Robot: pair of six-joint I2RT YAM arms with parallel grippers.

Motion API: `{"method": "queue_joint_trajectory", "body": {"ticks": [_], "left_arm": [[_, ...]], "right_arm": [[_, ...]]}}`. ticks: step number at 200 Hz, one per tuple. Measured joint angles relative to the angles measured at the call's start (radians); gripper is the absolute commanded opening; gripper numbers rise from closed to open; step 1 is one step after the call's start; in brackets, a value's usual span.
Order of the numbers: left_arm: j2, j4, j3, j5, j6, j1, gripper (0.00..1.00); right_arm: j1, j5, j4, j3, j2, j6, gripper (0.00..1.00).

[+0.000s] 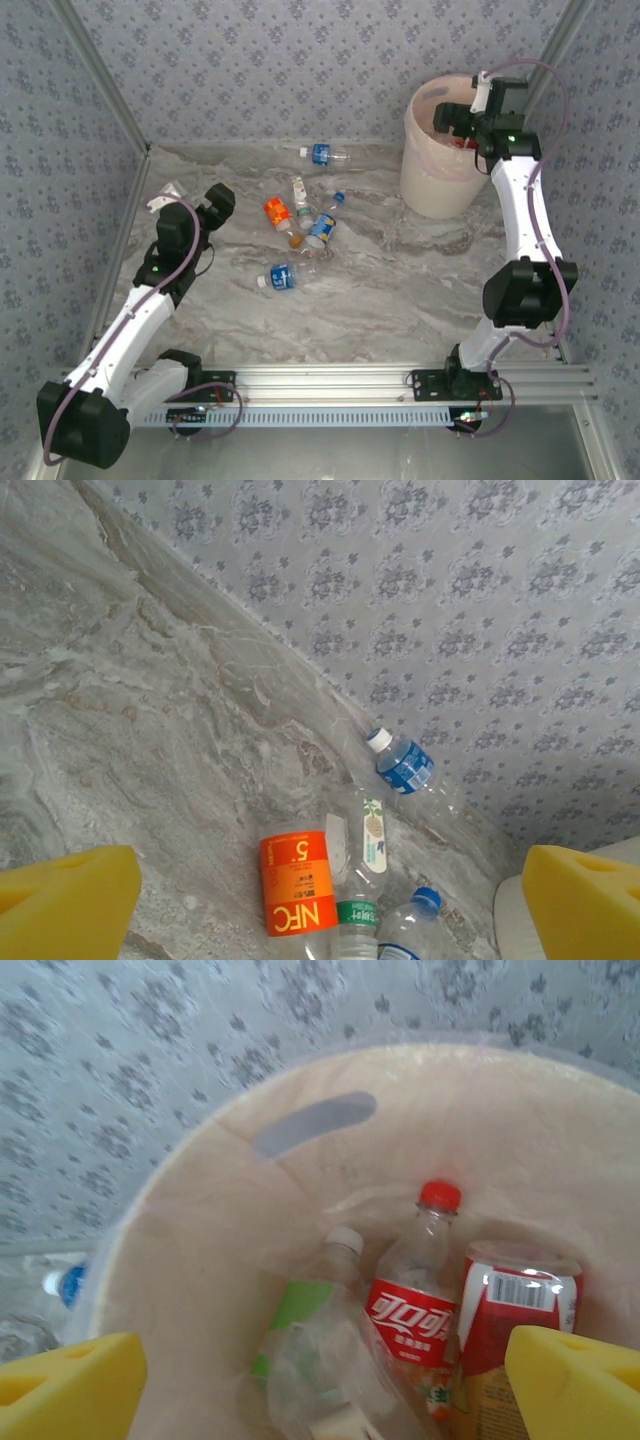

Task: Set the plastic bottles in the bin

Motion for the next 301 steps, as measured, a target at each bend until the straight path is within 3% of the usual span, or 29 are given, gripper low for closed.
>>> {"method": "queue_joint_trajectory", "body": {"ticks": [100,144,180,202,257,301], "left_arm": [[0.204,-0.079,0.092,0.123,0.006,0.013,0.98],[0.280,-0.097,0.141,0.253,0.164,0.013,0.98],[0.309,-0.169,0.225,0.325,0.325,-0.002,0.98],[0.308,-0.216,0.252,0.366,0.457,-0.064,0.98],[0.296,-0.370,0.245,0.418,0.887,-0.335,0.98],[0.292,-0.460,0.188,0.357,1.106,-0.431,0.98]], "right_arm": [[0.183,-0.019,0.242,-0.324,-0.225,0.120,1.00],[0.271,-0.017,0.333,-0.491,-0.335,0.119,1.00],[0.283,-0.004,0.393,-0.587,-0.400,0.124,1.00],[0.283,0.005,0.428,-0.647,-0.427,0.132,1.00],[0.283,0.019,0.447,-0.690,-0.431,0.145,1.00],[0.283,0.019,0.459,-0.704,-0.433,0.148,1.00]]}}
